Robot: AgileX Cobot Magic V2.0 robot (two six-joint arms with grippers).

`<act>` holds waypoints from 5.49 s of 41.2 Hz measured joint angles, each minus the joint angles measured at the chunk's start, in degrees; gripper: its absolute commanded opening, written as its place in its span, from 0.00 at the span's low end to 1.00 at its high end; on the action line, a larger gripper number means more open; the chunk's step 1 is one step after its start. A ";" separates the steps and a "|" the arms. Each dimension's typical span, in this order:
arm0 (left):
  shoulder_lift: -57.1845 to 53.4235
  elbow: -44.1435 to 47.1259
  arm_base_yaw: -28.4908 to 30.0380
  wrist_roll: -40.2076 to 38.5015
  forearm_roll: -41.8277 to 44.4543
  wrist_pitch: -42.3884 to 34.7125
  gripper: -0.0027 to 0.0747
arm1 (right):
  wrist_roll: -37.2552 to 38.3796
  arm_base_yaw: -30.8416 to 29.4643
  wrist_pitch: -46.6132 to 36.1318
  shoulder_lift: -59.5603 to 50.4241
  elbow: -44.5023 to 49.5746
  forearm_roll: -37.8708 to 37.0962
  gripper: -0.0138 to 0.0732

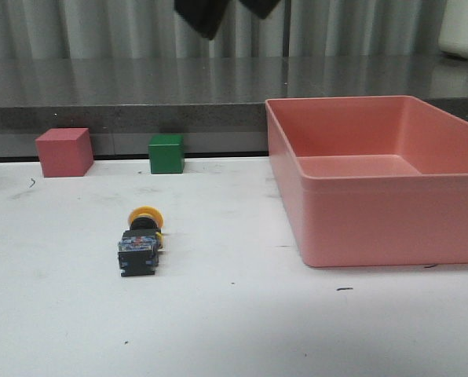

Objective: Place and stand button with both arms
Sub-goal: 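Open the right gripper to set the switch on the table, withdraw, then lower the left gripper over the switch and grasp it, then lift the switch with the left gripper and rotate it cap-up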

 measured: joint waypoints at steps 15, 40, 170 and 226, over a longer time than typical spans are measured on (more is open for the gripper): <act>0.00 0.00 0.00 0.00 0.00 0.00 0.70 | -0.02 0.00 -2.17 -24.64 19.56 0.00 0.71; 0.00 0.00 0.00 0.00 0.00 0.00 0.70 | -0.64 0.00 -1.60 -48.41 33.06 0.00 0.71; 91.01 -47.46 -11.52 -30.63 8.89 11.63 0.32 | -3.85 0.00 -0.40 -50.02 33.28 0.00 0.71; 36.02 18.39 4.33 2.05 -1.54 -58.68 0.32 | -3.85 0.00 -0.30 -50.02 33.28 0.00 0.71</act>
